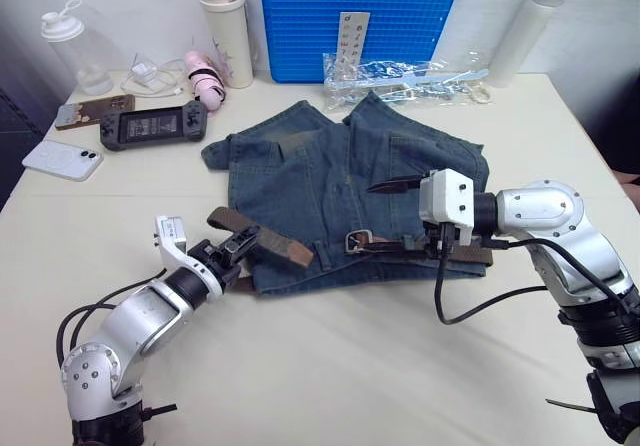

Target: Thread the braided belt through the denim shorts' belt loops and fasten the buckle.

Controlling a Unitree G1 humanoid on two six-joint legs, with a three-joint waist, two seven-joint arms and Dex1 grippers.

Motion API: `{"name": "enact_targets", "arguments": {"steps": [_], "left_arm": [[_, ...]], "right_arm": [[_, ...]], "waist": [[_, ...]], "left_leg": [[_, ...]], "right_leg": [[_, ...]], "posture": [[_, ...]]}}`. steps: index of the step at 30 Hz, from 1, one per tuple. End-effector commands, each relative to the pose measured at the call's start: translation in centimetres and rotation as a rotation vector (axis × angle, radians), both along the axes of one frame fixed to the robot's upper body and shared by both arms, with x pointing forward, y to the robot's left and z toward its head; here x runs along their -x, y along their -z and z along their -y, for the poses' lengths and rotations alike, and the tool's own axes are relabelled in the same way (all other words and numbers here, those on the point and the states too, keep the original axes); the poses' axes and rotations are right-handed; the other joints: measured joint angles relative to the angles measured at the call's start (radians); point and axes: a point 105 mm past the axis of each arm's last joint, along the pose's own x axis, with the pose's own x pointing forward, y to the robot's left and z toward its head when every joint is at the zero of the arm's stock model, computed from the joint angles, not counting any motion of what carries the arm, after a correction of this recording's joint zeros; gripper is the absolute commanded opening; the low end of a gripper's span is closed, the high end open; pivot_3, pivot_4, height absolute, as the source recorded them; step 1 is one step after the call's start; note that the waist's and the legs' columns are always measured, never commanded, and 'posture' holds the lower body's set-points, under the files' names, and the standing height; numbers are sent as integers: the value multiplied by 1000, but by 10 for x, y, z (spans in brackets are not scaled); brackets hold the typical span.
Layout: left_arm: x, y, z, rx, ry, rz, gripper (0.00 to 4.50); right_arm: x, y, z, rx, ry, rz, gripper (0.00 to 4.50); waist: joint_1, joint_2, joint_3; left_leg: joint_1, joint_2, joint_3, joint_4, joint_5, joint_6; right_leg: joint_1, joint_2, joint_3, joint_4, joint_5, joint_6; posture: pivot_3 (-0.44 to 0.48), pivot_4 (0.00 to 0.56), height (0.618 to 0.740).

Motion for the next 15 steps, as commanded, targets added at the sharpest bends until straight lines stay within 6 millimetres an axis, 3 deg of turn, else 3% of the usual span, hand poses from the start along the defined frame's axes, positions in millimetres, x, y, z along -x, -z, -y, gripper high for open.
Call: {"name": "enact_targets", "arguments": {"steps": [1, 8, 12, 15], "left_arm": [[6, 4, -3, -32, -23, -33, 0], [3, 17, -2, -78, -90, -59, 0], [-5, 19, 17, -1, -125, -52, 0], [-7, 20, 19, 19, -138, -50, 0]], "right_arm": [[3, -20, -1, -27, -1, 70, 4436], [-1, -22, -3, -33, 16, 80, 4436], [-3, -23, -4, -31, 27, 88, 4436], [-4, -24, -4, -28, 34, 89, 4436]], "waist": [[0, 0, 0], [5, 0, 0], [5, 0, 0], [4, 0, 0]], "left_leg": [[0, 0, 0, 0, 0, 0], [0, -1, 0, 0, 0, 0], [0, -2, 0, 0, 0, 0], [0, -1, 0, 0, 0, 0]], "right_leg": [[0, 0, 0, 0, 0, 0], [1, 0, 0, -1, 0, 0], [1, 0, -1, -1, 0, 0], [1, 0, -1, -1, 0, 0]], "posture": [[0, 150, 689], [0, 150, 689], [0, 150, 689], [0, 150, 689]]}}
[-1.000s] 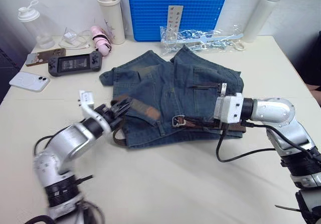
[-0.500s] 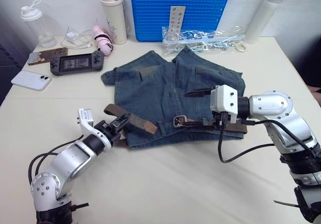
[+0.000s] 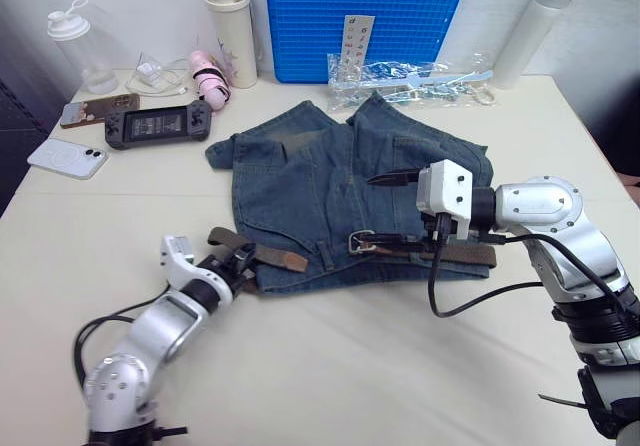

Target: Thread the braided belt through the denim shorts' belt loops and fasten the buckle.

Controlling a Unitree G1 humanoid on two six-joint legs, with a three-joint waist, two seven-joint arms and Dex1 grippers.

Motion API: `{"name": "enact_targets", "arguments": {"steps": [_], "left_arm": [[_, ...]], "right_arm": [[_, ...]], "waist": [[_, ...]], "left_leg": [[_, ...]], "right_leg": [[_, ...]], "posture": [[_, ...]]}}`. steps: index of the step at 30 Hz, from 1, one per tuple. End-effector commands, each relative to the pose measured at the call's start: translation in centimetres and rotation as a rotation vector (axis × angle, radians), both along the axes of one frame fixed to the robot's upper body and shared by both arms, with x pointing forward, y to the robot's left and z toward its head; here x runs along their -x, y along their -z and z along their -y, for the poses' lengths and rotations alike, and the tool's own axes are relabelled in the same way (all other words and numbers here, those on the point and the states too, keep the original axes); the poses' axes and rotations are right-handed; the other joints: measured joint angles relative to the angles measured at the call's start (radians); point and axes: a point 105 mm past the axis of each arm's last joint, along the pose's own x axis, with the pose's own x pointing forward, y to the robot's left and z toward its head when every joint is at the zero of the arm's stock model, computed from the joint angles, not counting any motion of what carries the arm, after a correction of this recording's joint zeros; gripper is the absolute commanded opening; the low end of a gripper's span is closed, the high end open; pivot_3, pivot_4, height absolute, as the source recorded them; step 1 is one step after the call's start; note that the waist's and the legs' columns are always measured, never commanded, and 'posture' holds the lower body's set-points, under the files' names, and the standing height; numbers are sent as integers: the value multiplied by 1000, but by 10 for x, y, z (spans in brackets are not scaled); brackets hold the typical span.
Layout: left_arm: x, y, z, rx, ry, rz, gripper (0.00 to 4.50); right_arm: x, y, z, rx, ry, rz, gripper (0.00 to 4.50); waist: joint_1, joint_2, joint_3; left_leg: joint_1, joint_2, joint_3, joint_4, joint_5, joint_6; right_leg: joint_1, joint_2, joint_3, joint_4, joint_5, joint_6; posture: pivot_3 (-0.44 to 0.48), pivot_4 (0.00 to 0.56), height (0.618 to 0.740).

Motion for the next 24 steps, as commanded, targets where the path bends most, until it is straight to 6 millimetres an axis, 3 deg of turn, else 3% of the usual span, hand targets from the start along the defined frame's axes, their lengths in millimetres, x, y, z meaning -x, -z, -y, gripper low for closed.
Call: {"name": "enact_targets", "arguments": {"steps": [1, 11, 24], "left_arm": [[-3, -11, 3, 11, -17, 57, 0], [-14, -5, 20, 2, -59, 77, 0], [-13, 27, 62, 107, -24, -56, 0]], "right_arm": [[2, -18, -1, -11, -1, 70, 4436], [1, -18, -2, 20, 13, 73, 4436], [6, -5, -7, 83, -15, 40, 4436]], "waist": [[-1, 0, 0], [2, 0, 0], [32, 1, -1]], "left_leg": [[0, 1, 0, 0, 0, 0], [0, 0, 0, 0, 0, 0], [1, -1, -1, 0, -1, 1]], "right_leg": [[0, 0, 0, 0, 0, 0], [1, 0, -2, -1, 0, 0], [6, -1, -5, -10, 1, 2]], "posture": [[0, 150, 689], [0, 150, 689], [0, 150, 689]]}}
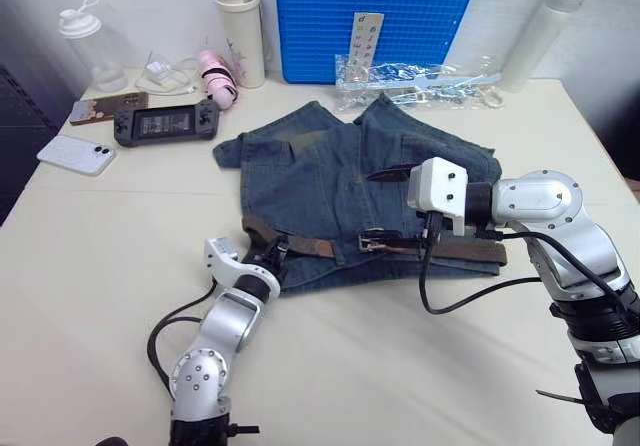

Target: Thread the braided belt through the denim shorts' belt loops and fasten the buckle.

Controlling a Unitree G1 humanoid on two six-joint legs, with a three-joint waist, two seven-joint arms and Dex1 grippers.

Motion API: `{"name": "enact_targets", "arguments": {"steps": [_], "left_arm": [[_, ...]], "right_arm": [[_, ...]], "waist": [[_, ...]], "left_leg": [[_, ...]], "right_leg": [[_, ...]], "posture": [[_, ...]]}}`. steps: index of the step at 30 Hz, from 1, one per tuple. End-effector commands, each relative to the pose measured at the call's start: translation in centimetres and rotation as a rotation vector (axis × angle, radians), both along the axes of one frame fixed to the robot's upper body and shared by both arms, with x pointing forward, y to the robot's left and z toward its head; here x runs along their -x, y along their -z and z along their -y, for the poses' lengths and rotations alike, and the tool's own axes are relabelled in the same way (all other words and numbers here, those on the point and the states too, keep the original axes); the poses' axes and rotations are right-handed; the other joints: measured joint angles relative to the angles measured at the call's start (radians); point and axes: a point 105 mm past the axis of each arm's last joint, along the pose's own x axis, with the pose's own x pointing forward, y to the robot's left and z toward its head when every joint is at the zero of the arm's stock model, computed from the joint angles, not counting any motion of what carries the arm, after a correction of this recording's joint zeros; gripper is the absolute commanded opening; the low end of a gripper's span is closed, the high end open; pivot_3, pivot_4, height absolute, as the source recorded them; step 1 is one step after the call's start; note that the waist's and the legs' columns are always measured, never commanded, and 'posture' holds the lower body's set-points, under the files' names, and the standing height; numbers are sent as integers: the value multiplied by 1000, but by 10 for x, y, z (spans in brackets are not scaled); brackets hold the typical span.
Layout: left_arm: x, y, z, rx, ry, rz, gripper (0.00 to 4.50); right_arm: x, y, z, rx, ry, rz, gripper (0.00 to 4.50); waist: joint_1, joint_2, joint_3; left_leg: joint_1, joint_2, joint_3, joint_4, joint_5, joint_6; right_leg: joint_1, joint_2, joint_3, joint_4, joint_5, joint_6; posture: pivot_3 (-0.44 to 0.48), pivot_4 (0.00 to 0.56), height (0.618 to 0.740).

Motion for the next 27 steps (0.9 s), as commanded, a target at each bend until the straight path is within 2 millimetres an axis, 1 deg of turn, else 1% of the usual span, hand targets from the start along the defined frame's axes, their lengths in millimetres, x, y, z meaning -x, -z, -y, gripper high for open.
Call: {"name": "enact_targets", "arguments": {"steps": [1, 4, 7, 10, 15, 20, 23, 27], "left_arm": [[7, 20, 20, 36, 80, -127, 0], [11, 22, 25, 19, 128, -157, 0], [11, 13, 34, 33, 188, -154, 0], [10, -1, 41, 38, 238, -131, 0], [10, -10, 48, 6, 304, -112, 0], [10, -11, 55, 10, 361, -102, 0], [10, -10, 56, 1, 370, -109, 0], [10, -7, 56, -5, 382, -117, 0]], "right_arm": [[7, -2, -5, 26, -49, 19, 4436], [7, 1, -6, 42, -51, 9, 4436], [8, 10, -5, 85, -57, -1, 4436], [9, 15, -4, 99, -52, -11, 4436], [6, 22, -2, 121, -25, -13, 4436], [5, 27, 4, 145, 4, -20, 4436], [5, 31, 13, 204, 18, 4, 4436], [4, 46, 27, 314, 23, 52, 4436]], "waist": [[1, 1, -1], [1, 2, -1], [4, 2, -1], [12, 2, -1], [14, 2, -1], [13, 2, -1], [15, 2, -1], [16, 2, -1]], "left_leg": [[0, 0, -1, 0, 0, 0], [0, -1, -2, 0, 0, 1], [0, -2, -4, 0, 0, 1], [0, -3, -5, 0, 0, 1], [-1, -3, -5, 0, 0, 1], [-1, -3, -5, 0, 0, 1], [-2, -3, -5, 0, 0, 1], [-2, -3, -5, 0, 0, 1]], "right_leg": [[0, 0, 0, 0, 0, 0], [1, -1, 0, -1, 0, 0], [2, -1, 0, -1, 0, 0], [3, -1, -1, -2, 0, 1], [3, -1, -1, -1, 1, 2], [3, 0, -2, -1, 1, 2], [3, 0, -4, -1, 1, 2], [3, 0, -4, -2, 1, 2]], "posture": [[0, 150, 689], [0, 150, 689], [0, 150, 689], [0, 150, 689], [0, 150, 689], [0, 150, 689], [0, 150, 689], [0, 150, 689]]}}
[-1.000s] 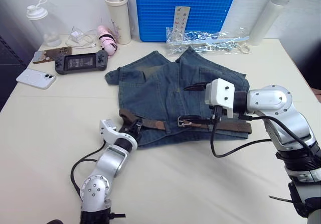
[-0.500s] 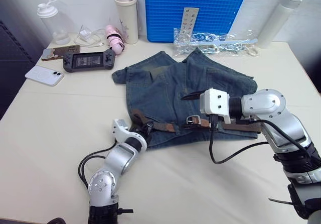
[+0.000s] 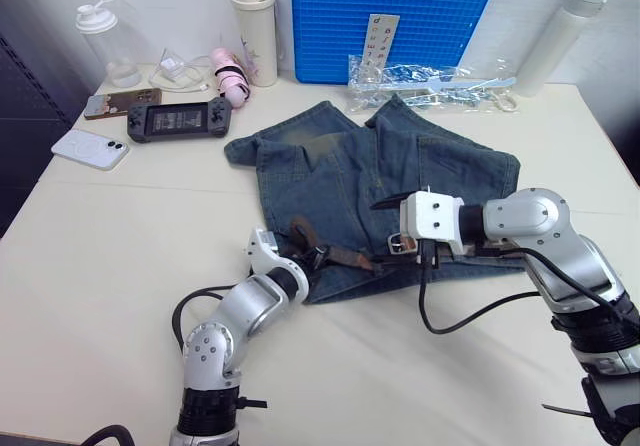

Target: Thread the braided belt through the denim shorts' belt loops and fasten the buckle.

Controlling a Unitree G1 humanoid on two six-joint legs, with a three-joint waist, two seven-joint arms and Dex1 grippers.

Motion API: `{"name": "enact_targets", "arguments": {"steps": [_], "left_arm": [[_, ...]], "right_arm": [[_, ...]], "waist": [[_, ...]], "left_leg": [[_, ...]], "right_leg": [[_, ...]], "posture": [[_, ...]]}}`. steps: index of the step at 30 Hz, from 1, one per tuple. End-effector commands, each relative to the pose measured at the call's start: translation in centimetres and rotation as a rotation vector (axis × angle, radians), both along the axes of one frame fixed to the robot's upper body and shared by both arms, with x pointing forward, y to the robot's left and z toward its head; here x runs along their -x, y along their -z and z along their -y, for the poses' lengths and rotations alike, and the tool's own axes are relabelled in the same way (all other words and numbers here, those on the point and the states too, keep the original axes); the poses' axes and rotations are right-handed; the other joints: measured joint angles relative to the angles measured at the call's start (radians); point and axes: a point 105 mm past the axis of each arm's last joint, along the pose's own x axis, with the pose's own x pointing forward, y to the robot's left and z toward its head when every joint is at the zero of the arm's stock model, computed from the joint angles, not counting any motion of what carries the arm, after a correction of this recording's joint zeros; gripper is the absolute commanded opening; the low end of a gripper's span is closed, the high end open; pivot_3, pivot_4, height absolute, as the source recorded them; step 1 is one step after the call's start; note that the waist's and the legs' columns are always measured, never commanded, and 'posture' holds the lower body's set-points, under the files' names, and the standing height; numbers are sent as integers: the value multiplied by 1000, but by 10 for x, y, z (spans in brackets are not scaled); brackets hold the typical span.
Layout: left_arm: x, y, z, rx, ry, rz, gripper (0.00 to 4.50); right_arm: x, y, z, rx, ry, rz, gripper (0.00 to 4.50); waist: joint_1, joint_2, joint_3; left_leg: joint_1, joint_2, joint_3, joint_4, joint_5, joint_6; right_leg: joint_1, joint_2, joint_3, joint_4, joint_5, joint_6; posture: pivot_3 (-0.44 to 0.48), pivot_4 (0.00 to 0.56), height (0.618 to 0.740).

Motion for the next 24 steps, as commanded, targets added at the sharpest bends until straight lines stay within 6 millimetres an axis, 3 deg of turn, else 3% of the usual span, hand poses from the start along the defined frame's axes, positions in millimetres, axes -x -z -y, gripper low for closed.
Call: {"name": "enact_targets", "arguments": {"steps": [1, 12, 16, 22, 24], "left_arm": [[5, -4, 13, 18, 72, 15, 0], [4, -2, 9, -6, 69, 15, 0], [8, -6, 6, 13, 80, 7, 1477], [34, -24, -23, -58, 121, 60, 4216], [43, -28, -30, -107, 126, 100, 4457]], "right_arm": [[0, 8, 8, 95, -24, 81, 4436], [-6, 11, 16, 105, -5, 138, 4436], [-5, 0, 14, 69, -10, 128, 4500], [5, -19, 15, 12, -59, 64, 4500], [8, -22, 15, -2, -72, 39, 4500]], "waist": [[0, 0, 0], [-2, 0, 0], [-3, 0, 0], [-24, 1, 0], [-34, 1, 0]], "left_leg": [[0, 0, 0, 0, 0, 0], [0, 0, 0, 0, 0, 0], [0, 1, 0, 0, 0, 0], [1, 2, -1, -1, 0, 0], [1, 2, -1, -2, 0, 0]], "right_leg": [[0, 0, 0, 0, 0, 0], [0, 0, -1, 0, 0, 0], [0, 0, 0, 0, 0, 0], [0, 0, 2, -1, 0, 0], [1, 1, 2, -2, 0, 0]], "posture": [[0, 150, 689], [0, 150, 689], [0, 150, 689], [0, 150, 689], [0, 150, 689]]}}
